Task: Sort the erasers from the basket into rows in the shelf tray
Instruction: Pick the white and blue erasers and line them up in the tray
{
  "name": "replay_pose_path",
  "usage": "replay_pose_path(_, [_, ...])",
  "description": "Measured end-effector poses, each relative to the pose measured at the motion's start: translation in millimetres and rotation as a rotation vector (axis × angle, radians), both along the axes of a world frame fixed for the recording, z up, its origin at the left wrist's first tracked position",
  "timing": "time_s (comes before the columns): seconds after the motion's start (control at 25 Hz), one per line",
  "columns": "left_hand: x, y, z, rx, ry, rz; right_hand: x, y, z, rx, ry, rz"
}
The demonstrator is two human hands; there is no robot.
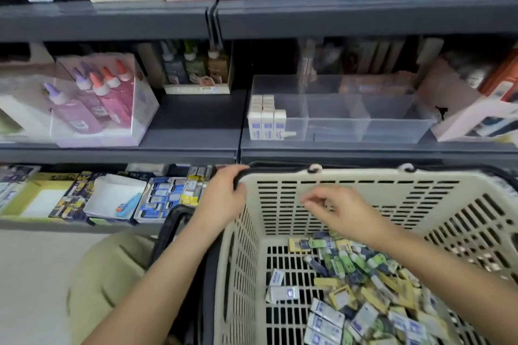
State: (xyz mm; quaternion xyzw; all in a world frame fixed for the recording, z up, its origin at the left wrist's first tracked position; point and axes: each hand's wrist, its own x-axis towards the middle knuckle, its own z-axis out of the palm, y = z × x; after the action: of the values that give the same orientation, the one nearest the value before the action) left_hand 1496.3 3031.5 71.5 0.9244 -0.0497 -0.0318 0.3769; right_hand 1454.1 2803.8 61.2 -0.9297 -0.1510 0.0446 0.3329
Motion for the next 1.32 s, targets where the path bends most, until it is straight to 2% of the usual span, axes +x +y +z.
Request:
replay_pose_path(0.24, [3,-1,-7,0.077,-0.069,0.018,-8,-21,-78,-0.253,0.219,0.193])
replay_pose_path(0.52, [-3,-5,5,0.104,-0.039,0.048,-29,13,-135,-0.391,0.341,0.493])
replay_pose_path(0.64, [-5,-5,7,0.108,-0.030,0.052,-36,33,-151,-0.465,0.335,0.579])
replay_pose_path(0.8, [-5,-7,11,0.166,-0.021,0.028,-33,39,-160,-0.406,0.260,0.525])
replay_pose_path(0.92, [-21,-14,18,0.477,-0.185,0.037,-37,37,-158,-0.360,0.205,0.491])
replay_pose_path(1.0, [-46,-28,20,0.430,-0.345,0.014,-38,33,-145,-0.279,0.206,0.415])
replay_pose_path(1.04, [-62,-36,20,0.351,-0.329,0.007,-37,30,-134,-0.218,0.192,0.370])
replay_pose_path(1.12, [-88,-53,15,0.234,-0.074,0.035,-35,22,-109,-0.076,0.152,0.261])
replay_pose_path(1.2, [-103,-62,9,0.272,0.279,0.050,-34,11,-82,0.047,0.134,0.169])
replay_pose_path(1.28, [-100,-65,11,0.212,0.508,0.106,-35,1,-57,0.101,0.111,0.205])
replay_pose_path(1.32, [-94,-65,13,0.077,0.637,0.149,-35,-2,-47,0.104,0.105,0.259])
